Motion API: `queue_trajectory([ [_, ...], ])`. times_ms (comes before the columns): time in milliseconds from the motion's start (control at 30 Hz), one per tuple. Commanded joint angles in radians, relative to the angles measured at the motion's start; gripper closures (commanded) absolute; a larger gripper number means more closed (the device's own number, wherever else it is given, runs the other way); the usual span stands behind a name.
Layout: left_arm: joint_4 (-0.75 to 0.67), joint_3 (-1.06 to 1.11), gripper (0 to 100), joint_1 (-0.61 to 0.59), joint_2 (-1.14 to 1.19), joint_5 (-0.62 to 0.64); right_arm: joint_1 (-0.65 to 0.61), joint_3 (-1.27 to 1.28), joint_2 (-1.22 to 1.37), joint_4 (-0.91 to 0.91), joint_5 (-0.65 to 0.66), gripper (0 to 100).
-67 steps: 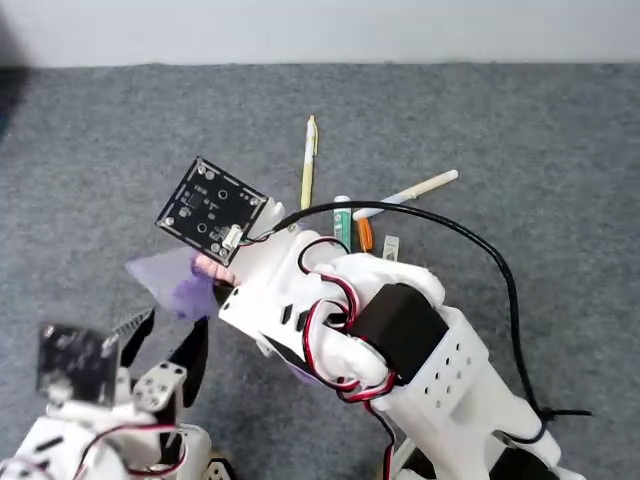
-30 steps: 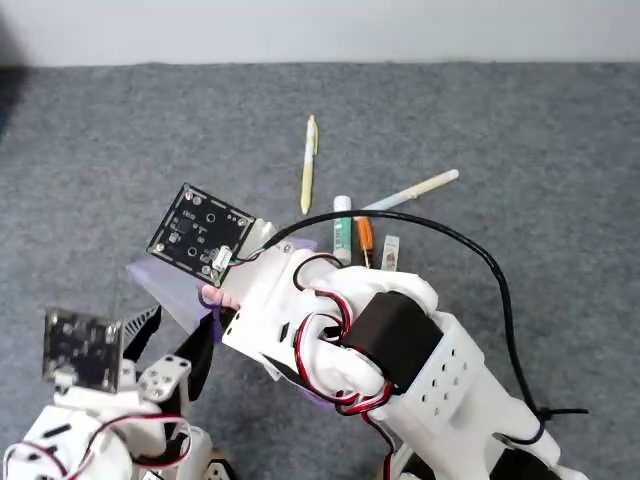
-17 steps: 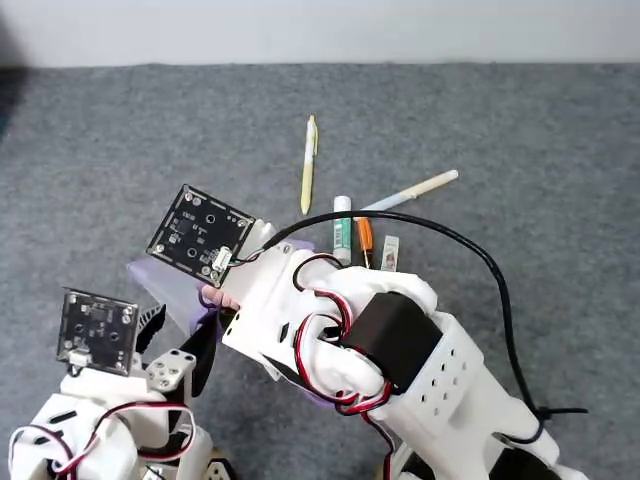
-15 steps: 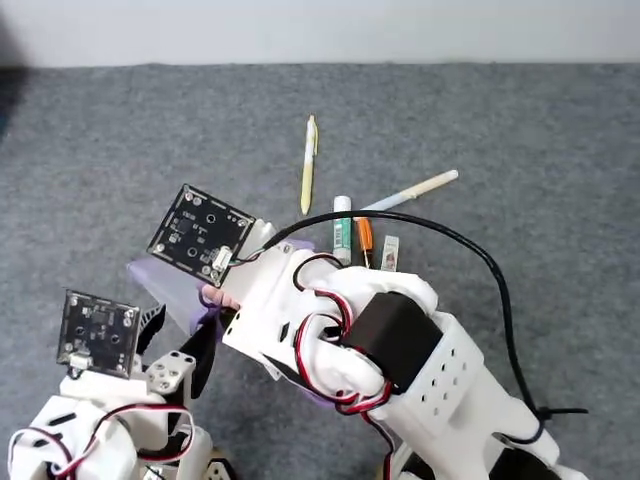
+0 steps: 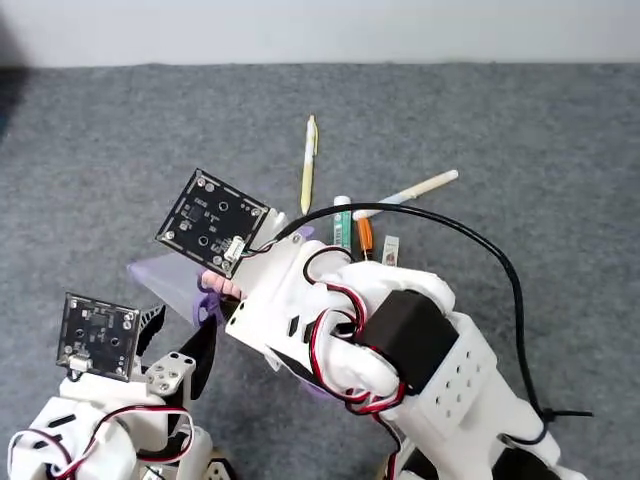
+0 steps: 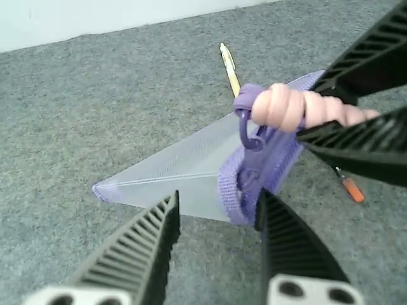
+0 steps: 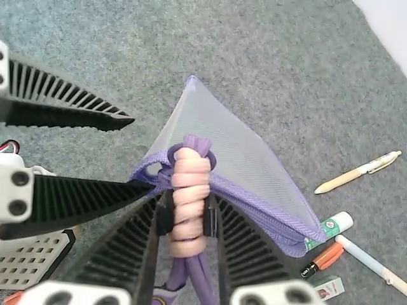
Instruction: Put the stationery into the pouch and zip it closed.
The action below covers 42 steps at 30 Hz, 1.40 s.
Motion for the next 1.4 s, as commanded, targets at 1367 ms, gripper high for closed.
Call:
queue_trajectory([
  [1367,-0.11,0.133,99,-0.003,0.218,-0.011,0.012,-0.055,-0.081,0.104,-0.009,99.1],
])
